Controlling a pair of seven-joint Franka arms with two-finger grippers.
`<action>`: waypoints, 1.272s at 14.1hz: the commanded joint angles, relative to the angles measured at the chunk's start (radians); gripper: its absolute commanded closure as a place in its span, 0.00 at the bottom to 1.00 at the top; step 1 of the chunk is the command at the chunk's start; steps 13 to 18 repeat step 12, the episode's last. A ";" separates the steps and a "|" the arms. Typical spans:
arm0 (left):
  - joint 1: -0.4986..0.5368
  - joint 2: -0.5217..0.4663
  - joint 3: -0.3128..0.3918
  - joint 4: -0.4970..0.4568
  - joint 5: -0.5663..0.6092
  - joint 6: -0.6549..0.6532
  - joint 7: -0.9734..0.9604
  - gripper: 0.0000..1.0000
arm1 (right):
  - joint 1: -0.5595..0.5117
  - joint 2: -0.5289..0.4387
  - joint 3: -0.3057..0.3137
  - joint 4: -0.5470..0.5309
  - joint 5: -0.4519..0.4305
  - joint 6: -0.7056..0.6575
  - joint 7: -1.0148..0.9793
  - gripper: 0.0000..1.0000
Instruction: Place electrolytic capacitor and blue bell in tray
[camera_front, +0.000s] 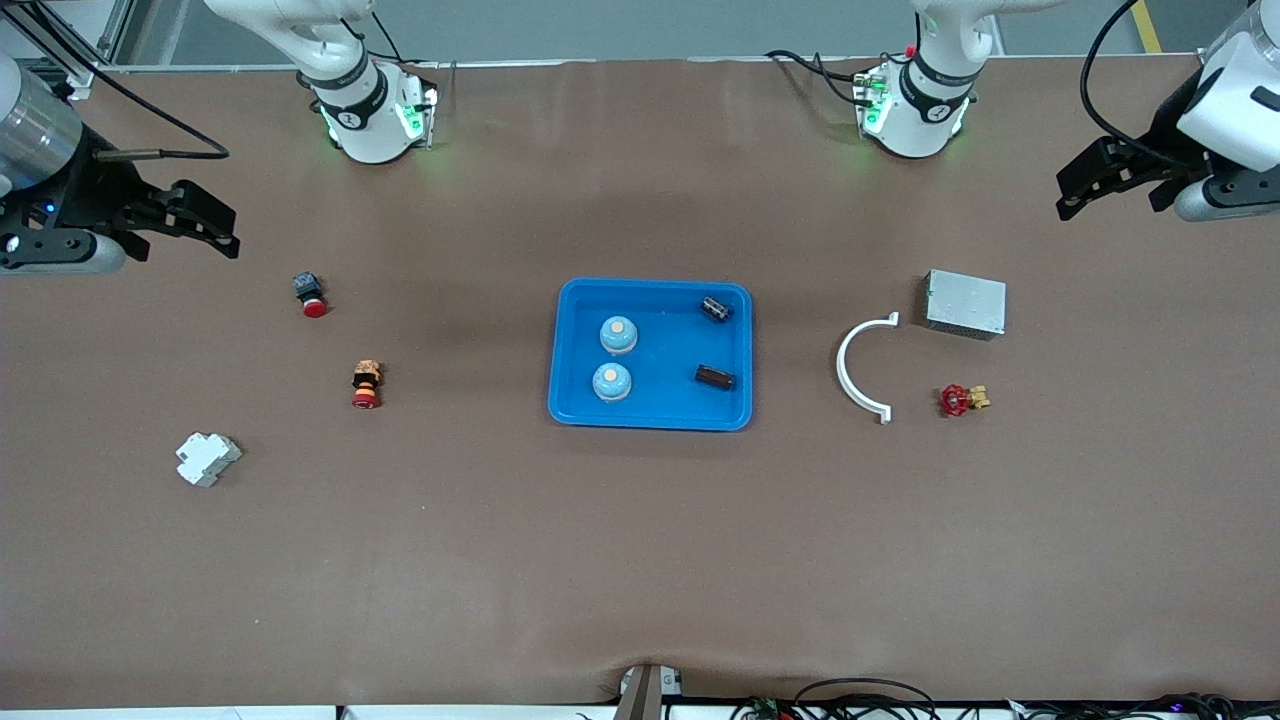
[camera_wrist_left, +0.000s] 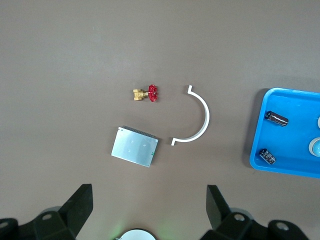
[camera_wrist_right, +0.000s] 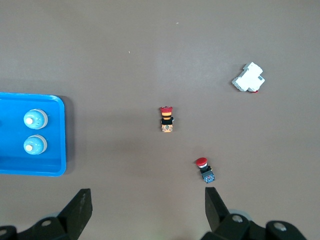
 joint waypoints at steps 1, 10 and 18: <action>0.002 0.008 -0.005 0.020 0.010 -0.021 0.022 0.00 | -0.013 -0.006 0.007 -0.007 -0.012 0.008 -0.011 0.00; 0.007 0.003 0.004 0.040 0.004 -0.021 0.019 0.00 | -0.012 -0.006 0.007 -0.010 -0.012 0.008 -0.010 0.00; 0.005 0.005 0.004 0.057 0.008 -0.026 0.014 0.00 | -0.012 -0.006 0.007 -0.013 -0.014 0.011 -0.010 0.00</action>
